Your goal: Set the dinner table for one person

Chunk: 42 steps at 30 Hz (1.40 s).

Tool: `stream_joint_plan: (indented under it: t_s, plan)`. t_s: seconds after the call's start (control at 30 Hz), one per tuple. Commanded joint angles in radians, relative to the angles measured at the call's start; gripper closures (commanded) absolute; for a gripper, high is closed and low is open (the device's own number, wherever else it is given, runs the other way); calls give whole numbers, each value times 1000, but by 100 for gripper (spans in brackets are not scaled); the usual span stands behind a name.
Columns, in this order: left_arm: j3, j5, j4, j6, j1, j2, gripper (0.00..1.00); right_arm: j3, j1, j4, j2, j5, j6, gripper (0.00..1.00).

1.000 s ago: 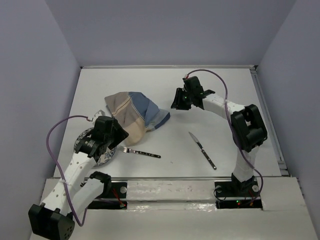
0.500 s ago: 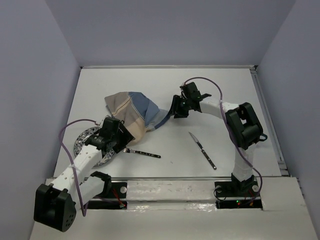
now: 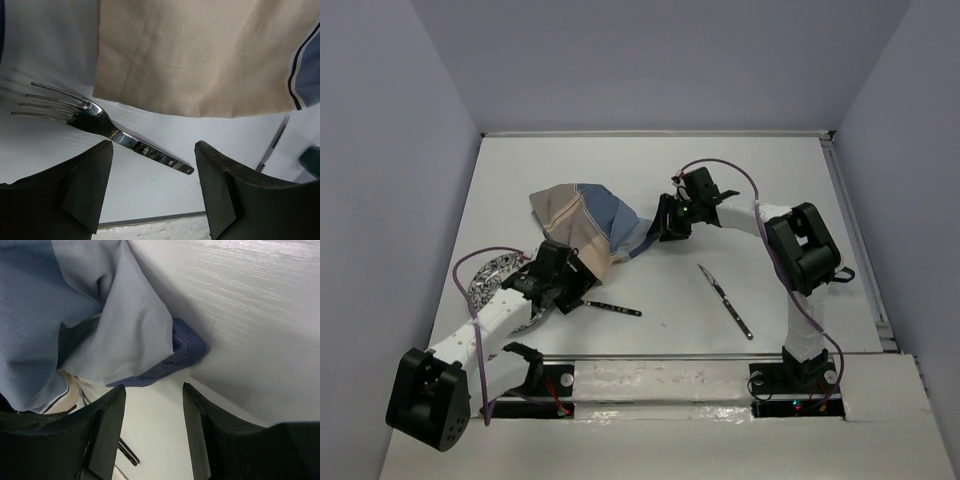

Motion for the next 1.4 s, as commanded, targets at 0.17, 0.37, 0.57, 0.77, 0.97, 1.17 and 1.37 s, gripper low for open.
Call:
stream_joint_plan:
  t_s: [0.17,0.37,0.57,0.77,0.97,1.17,1.37]
  plan:
    - [214,-234,-86,197,-170,200,21,84,-3,50,77,-48,-25,44]
    - [370,-369,-184,331,-236,283,21,105,-12,30,98,-30,-43,36]
    - [414,-412,-160,388,-281,369,21,122,-12,30,118,-21,-40,37]
    - [394,-435,-109,408,-289,437,33,153,-12,30,130,13,-39,55]
    - [455,-531,-72,487,-269,493,80,223,-30,30,132,91,-60,100]
    - [576,-542,-43,625,-160,515,100,309,-79,22,77,219,-99,100]
    - [1038,-573,6,766,82,601,100,710,-203,-56,84,349,-158,100]
